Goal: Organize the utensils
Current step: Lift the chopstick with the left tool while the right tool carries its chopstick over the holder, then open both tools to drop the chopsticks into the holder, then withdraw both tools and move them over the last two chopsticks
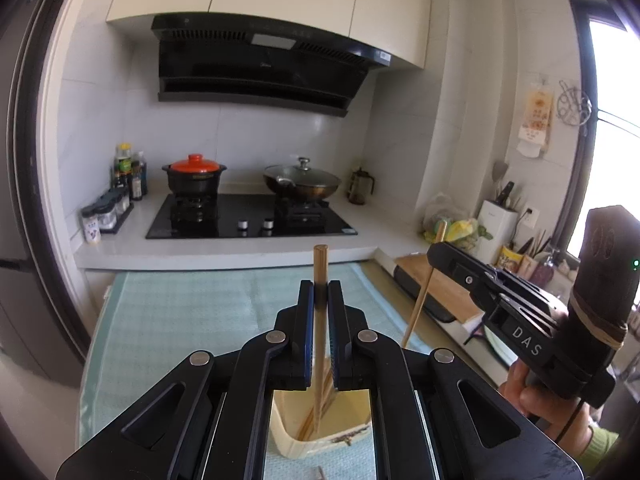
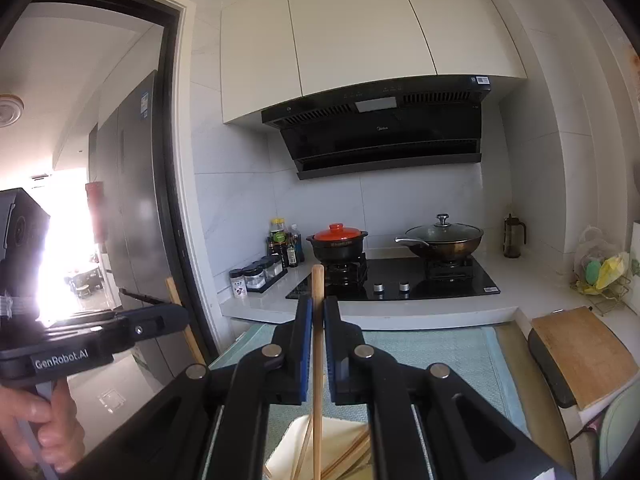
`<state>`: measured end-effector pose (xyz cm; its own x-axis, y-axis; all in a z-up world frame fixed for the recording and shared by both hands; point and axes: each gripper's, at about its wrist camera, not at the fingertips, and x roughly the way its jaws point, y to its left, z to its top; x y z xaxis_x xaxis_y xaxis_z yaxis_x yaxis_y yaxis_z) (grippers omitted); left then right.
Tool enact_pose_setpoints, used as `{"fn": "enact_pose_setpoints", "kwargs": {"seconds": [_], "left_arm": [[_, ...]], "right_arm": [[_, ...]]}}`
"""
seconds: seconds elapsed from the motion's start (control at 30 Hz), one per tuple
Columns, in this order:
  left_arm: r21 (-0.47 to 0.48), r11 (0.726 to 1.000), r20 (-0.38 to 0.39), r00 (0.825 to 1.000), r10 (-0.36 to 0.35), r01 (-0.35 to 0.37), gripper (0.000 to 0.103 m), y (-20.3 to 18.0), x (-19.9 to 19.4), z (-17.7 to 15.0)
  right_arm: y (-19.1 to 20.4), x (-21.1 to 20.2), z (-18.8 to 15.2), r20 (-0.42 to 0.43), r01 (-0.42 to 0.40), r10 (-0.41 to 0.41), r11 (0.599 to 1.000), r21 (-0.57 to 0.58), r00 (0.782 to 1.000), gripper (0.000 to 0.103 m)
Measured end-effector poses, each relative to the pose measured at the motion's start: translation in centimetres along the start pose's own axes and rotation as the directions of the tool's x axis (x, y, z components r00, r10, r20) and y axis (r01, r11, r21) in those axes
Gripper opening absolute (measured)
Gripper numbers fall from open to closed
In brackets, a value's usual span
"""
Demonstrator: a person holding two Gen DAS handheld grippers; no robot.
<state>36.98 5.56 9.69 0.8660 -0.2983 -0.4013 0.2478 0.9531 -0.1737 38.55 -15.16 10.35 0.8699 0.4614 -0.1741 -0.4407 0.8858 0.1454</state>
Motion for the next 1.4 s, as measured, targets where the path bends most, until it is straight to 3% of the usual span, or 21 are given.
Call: {"fn": "enact_pose_setpoints", "kwargs": {"seconds": [0.13,0.3,0.53,0.57,0.6,0.63,0.67,0.7,0.77,0.9,1.07,1.13,1.23,1.33,1.4], "left_arm": [[-0.017,1.000,-0.065,0.998,0.018,-0.020,0.004,1.0,4.3,-1.4],[-0.059,0.997,-0.162,0.986,0.030,-0.040,0.004,2.8,8.3,-3.8],[-0.066,0.996,-0.241,0.969,0.051,-0.068,0.008,3.6,10.6,-6.0],[-0.070,0.995,-0.249,0.967,0.054,-0.073,0.022,3.7,10.7,-6.0],[-0.075,0.994,-0.254,0.966,0.057,-0.078,0.048,3.8,10.5,-6.0],[-0.075,0.994,-0.249,0.966,0.064,-0.085,0.058,3.9,9.8,-5.9],[-0.067,0.993,-0.235,0.969,0.075,-0.093,0.066,3.9,9.0,-5.8],[-0.048,0.994,-0.227,0.970,0.085,-0.098,0.068,3.8,8.0,-5.8],[0.005,0.996,-0.237,0.967,0.089,-0.090,0.075,3.4,5.8,-6.1],[0.146,0.985,-0.271,0.954,0.127,-0.090,0.091,2.4,0.6,-8.8],[0.286,0.951,-0.324,0.923,0.207,-0.113,0.095,1.4,-5.4,-14.5],[0.270,0.956,-0.347,0.914,0.208,-0.115,0.095,1.2,-7.2,-16.7],[0.189,0.977,-0.365,0.916,0.168,-0.104,0.097,0.8,-9.3,-20.0],[0.098,0.991,-0.373,0.920,0.121,-0.091,0.097,0.1,-10.2,-22.5],[0.025,0.997,-0.376,0.923,0.080,-0.076,0.097,-0.1,-10.1,-23.6]], "right_arm": [[-0.9,4.0,-2.0,-0.013,-0.034,0.035,0.998,0.050,0.999,0.006],[-1.5,9.3,-5.7,-0.148,-0.041,0.051,0.997,0.069,0.988,0.006],[-2.9,14.7,-10.8,-0.369,-0.028,0.079,0.990,0.141,0.926,0.008],[-3.1,15.1,-11.2,-0.395,-0.009,0.061,0.991,0.134,0.917,0.008],[-3.2,15.3,-11.3,-0.413,0.012,0.038,0.993,0.118,0.910,0.011],[-3.2,15.2,-11.2,-0.422,0.027,0.019,0.994,0.102,0.906,0.015],[-3.3,14.7,-10.9,-0.420,0.033,0.007,0.996,0.089,0.907,0.031],[-3.3,13.9,-10.3,-0.408,0.035,-0.002,0.997,0.075,0.913,0.053],[-3.0,11.2,-8.8,-0.361,0.034,-0.019,0.999,0.035,0.933,0.066],[-1.5,5.8,-6.7,-0.349,0.019,-0.058,0.993,-0.114,0.935,0.066],[-0.2,-2.3,-9.7,-0.412,-0.034,-0.068,0.972,-0.233,0.908,0.068],[-0.1,-5.2,-12.6,-0.463,-0.048,-0.076,0.967,-0.251,0.883,0.070],[-0.5,-8.5,-17.6,-0.519,-0.016,-0.108,0.973,-0.229,0.848,0.071],[-1.4,-11.2,-22.5,-0.591,0.036,-0.104,0.991,-0.126,0.800,0.071],[-2.2,-13.0,-25.3,-0.618,0.070,-0.062,0.997,-0.011,0.784,0.071]]}}
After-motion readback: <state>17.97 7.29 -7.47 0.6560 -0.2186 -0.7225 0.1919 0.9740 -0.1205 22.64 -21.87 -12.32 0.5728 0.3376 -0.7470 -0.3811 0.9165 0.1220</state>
